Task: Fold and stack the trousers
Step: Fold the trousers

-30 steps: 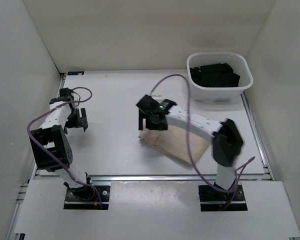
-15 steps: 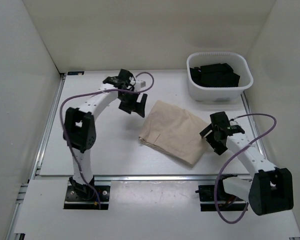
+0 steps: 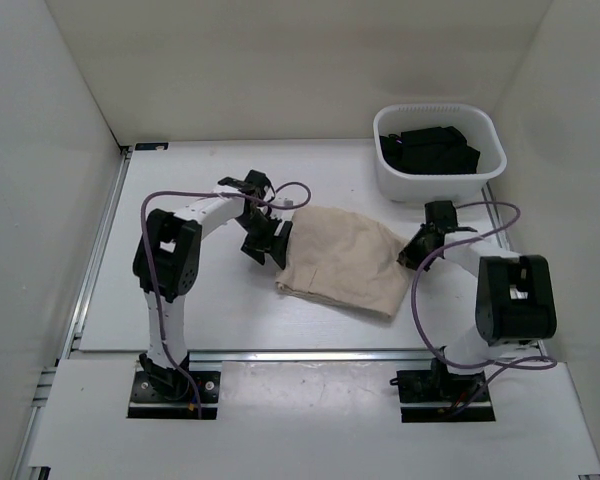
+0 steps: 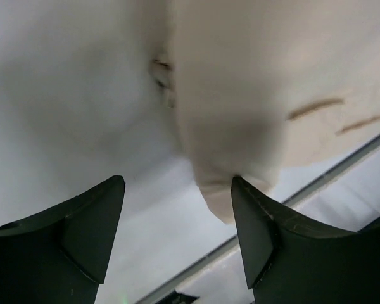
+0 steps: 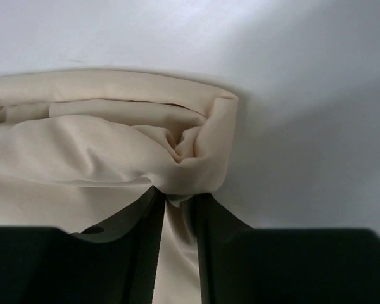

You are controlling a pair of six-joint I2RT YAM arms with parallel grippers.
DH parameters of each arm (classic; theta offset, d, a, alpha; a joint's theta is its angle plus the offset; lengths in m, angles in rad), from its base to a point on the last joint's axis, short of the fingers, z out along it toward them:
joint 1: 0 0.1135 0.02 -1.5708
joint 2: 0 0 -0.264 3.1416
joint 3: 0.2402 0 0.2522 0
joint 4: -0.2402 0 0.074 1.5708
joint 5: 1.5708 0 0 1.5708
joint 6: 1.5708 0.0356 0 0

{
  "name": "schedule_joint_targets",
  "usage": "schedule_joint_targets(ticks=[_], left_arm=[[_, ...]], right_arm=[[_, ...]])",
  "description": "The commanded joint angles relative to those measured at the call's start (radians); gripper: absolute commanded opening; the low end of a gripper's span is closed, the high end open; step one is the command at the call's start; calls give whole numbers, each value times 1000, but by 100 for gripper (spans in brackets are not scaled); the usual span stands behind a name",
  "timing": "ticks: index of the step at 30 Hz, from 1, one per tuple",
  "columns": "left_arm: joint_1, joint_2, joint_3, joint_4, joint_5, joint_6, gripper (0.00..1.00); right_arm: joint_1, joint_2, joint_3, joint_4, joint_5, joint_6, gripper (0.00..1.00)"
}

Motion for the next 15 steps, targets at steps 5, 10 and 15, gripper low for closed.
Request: schedule_joint_targets(ticks=[5, 10, 15], left_arm=[[49, -346, -208, -13, 1, 5, 91], [84, -438, -198, 7, -73, 5, 100], [173, -339, -51, 62, -179, 5, 100]], right_arm=[[143, 195, 283, 15, -221, -212, 22], [194, 282, 446, -57, -234, -294, 54], [194, 204, 426, -109, -133, -303, 78]])
